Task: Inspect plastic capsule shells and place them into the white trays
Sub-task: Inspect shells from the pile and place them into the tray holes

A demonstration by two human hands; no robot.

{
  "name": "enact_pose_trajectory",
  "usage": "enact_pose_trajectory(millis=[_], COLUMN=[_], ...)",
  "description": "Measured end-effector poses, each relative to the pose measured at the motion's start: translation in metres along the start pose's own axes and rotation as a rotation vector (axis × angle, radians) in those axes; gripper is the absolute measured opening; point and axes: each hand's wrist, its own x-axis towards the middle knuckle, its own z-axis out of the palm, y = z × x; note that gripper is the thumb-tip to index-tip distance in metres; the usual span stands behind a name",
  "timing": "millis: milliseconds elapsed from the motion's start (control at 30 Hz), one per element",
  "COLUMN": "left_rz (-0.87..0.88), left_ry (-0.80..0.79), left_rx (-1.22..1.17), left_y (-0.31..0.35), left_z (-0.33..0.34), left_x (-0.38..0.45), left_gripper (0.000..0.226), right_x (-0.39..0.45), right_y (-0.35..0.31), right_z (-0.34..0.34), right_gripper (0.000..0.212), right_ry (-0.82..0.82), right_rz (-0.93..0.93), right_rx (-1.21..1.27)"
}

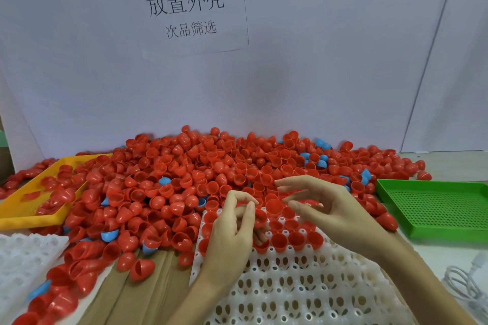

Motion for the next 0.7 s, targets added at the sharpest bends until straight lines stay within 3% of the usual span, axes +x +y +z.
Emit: enact_pose_trajectory(millis=[100,200,367,500,700], left_rz=[-0.012,-0.025,-0.002,0.024,-0.02], left_ry=[-0.043,-0.074,-0.112,-0.113,-0.1], left_rx=[-0.042,-0.108,-0.166,-0.12,-0.07], left_y=[0.001,0.003,0.006,0.005,0.001], left_z=[0.0,0.0,-0.001,0.001,0.001], left_x=[0.0,0.0,0.0,-0.001,0.001], left_gripper=[0.019,0.023,0.029,0.017,0.023], right_x=[-0.005,-0.008,-0.008,-0.009,-0.012], right_y=[0.002,0.005,0.005,0.002,-0.005], right_z=[0.006,0.012,0.011,0.013,0.009], right_gripper=[0.04,0.029,0.016,0.015,0.021], right_ry=[-0.071,-0.04,0.018,0.008,-0.064], right_rz=[-0.011,-0.02,0.017,0.041,0.104], right_rx=[-0.068,-0.091,0.014,0.065,0.248])
